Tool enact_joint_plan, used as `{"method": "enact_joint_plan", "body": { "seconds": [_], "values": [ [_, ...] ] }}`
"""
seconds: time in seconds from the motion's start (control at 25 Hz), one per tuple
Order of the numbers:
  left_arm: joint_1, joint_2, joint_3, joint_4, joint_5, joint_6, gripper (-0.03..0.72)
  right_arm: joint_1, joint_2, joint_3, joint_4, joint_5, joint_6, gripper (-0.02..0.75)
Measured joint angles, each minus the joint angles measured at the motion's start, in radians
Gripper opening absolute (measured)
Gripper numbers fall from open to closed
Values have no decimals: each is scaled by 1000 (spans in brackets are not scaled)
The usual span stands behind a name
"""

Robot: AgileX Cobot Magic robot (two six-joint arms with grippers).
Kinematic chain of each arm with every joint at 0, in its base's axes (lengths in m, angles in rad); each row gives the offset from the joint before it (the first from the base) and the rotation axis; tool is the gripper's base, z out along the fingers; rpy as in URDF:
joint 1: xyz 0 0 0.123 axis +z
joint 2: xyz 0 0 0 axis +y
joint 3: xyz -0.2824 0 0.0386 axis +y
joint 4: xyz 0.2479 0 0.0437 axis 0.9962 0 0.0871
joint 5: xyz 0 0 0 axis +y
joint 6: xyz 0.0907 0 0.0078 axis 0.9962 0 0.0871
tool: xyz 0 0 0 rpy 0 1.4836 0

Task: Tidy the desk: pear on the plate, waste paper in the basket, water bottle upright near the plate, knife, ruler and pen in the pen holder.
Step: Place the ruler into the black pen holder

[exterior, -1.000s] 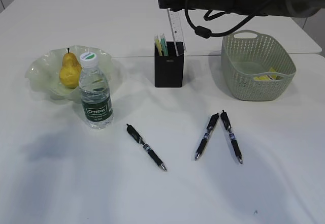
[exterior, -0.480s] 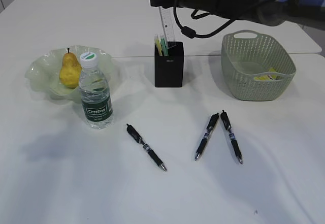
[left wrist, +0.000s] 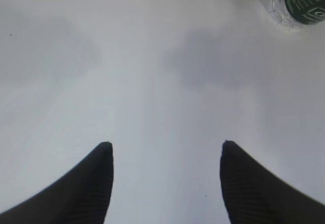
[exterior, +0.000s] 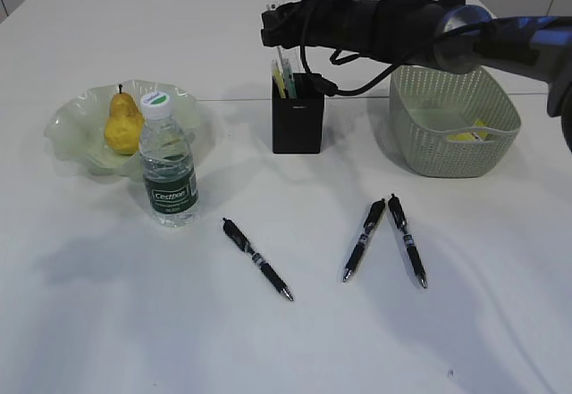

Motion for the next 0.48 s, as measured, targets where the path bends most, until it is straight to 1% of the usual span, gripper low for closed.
{"method": "enact_joint_plan", "body": {
  "seconds": [0.08,0.24,0.36,0.48],
  "values": [
    [0,0,0,0,0,0,466,0,2,-2,0,1,0,323],
    [0,0,0,0,2,0,466,0,2,-4,0,0,0,419],
    [0,0,0,0,13,0,466,0,2,-4,0,2,22,442],
    [0,0,0,0,33,0,466,-1,-2,-4,0,2,65,447]
  ]
}}
